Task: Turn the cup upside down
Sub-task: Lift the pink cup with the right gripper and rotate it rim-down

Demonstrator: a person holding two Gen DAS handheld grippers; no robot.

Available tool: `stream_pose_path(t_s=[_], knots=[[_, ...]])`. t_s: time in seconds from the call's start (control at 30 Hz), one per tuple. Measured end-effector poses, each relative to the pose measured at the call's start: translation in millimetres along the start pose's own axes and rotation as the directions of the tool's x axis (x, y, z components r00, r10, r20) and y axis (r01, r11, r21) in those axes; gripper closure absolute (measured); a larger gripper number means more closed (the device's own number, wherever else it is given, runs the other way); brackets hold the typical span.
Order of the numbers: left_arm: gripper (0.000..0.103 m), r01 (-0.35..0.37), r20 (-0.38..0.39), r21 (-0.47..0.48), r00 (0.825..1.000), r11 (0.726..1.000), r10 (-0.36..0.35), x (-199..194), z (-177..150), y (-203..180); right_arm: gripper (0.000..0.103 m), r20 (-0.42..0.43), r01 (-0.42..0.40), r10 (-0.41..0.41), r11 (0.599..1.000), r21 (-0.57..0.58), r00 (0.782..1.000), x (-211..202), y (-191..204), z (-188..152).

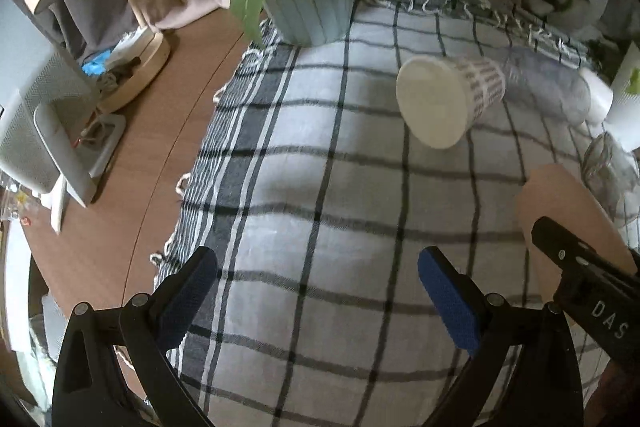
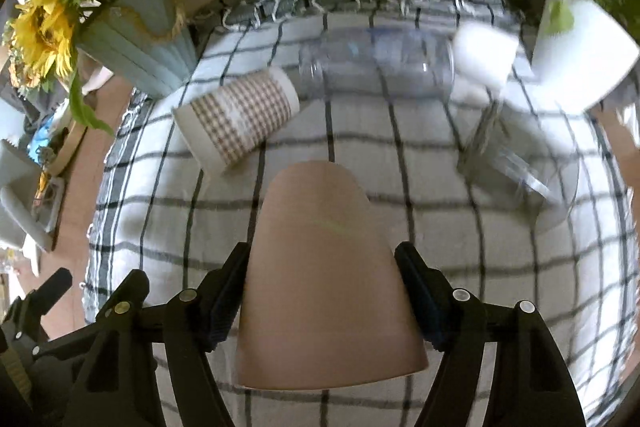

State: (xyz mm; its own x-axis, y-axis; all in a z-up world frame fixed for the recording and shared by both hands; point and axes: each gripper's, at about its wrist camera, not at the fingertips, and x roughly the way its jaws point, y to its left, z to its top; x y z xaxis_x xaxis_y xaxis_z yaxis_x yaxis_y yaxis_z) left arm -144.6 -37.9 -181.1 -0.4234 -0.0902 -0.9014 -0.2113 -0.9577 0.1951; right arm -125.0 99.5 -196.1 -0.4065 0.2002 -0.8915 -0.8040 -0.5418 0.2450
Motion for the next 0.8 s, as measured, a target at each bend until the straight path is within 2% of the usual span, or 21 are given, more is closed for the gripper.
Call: stream_pose_path(t_s=[0.27, 0.37, 0.43, 0.5, 0.63, 0.8], knots=[[0.001, -0.024, -0.030, 0.012, 0.999, 1.000, 0.025, 10.4, -11.4, 1.3, 0.031, -0.060, 0.012, -0.010, 1.000, 0.023, 0.998, 17.1, -2.2, -25.9], [0.001, -0.032, -0.037, 0.001, 0.999, 1.000, 0.032, 10.5, -13.2, 0.9, 0.031, -0.056, 0.011, -0.011, 1.000, 0.004, 0.998, 16.0, -1.7, -29.3], [0.001, -0.037, -0.039, -0.010, 0.999, 0.999, 0.036, 8.0, -14.0, 1.5, 0.030, -0.068, 0.003, -0.003, 1.000, -0.014, 0.998, 16.7, -1.8, -28.5], [0.001, -0.034, -0.036, -0.016, 0.999, 0.999, 0.033, 2.8, -14.3, 1.5, 0.024, -0.074, -0.010, 0.009, 1.000, -0.016, 0.997, 14.8, -4.1, -26.7], [0.001, 0.006, -0.013, -0.027, 1.000, 1.000, -0.006, -18.6, -10.8, -0.5, 0.023, -0.037, -0.034, 0.035, 0.999, 0.037, 0.999, -4.2, -15.5, -23.3], [0.001, 0.102, -0.008, 0.039, 0.995, 0.994, -0.102, -44.0, 6.3, -28.0, 0.019, 0.076, 0.006, -0.013, 0.995, 0.098, 0.997, -55.8, -37.4, -20.3]])
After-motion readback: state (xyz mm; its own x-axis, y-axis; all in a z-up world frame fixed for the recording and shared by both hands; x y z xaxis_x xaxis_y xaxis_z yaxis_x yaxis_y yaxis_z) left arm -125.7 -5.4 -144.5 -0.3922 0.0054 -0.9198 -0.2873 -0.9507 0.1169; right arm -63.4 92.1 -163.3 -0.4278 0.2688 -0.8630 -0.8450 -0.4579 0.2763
